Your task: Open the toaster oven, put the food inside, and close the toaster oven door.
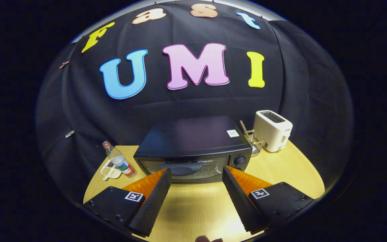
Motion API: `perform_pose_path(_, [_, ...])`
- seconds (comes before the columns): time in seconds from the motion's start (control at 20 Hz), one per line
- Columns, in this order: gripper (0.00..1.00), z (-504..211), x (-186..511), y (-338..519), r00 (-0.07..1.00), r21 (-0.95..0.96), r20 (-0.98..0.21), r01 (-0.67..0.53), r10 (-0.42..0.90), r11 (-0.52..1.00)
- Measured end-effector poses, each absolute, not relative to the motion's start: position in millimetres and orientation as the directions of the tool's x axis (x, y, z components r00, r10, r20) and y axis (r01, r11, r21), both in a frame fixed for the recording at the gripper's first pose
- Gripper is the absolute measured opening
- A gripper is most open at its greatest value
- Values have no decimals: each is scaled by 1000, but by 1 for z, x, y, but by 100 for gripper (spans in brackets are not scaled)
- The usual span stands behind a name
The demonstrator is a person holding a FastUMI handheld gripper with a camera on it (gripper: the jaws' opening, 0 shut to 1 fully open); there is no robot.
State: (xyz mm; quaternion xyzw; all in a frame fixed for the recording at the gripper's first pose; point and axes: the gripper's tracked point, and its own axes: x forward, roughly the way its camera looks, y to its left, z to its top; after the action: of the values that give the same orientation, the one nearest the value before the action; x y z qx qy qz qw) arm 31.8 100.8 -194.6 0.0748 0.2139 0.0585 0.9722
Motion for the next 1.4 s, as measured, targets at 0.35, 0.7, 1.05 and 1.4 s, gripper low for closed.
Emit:
perform_pose_path(0.35, [99, -120, 18, 57, 953, 183, -275, -80, 129, 980])
perform_pose_path(0.7, [99, -30, 5, 12, 989, 163, -80, -112, 127, 980])
perform_pose_path(1.05, [98, 3, -25, -22, 995, 146, 30, -93, 90, 985])
perform_pose_path(1.4, [98, 28, -26, -26, 987, 75, 95, -137, 130, 988])
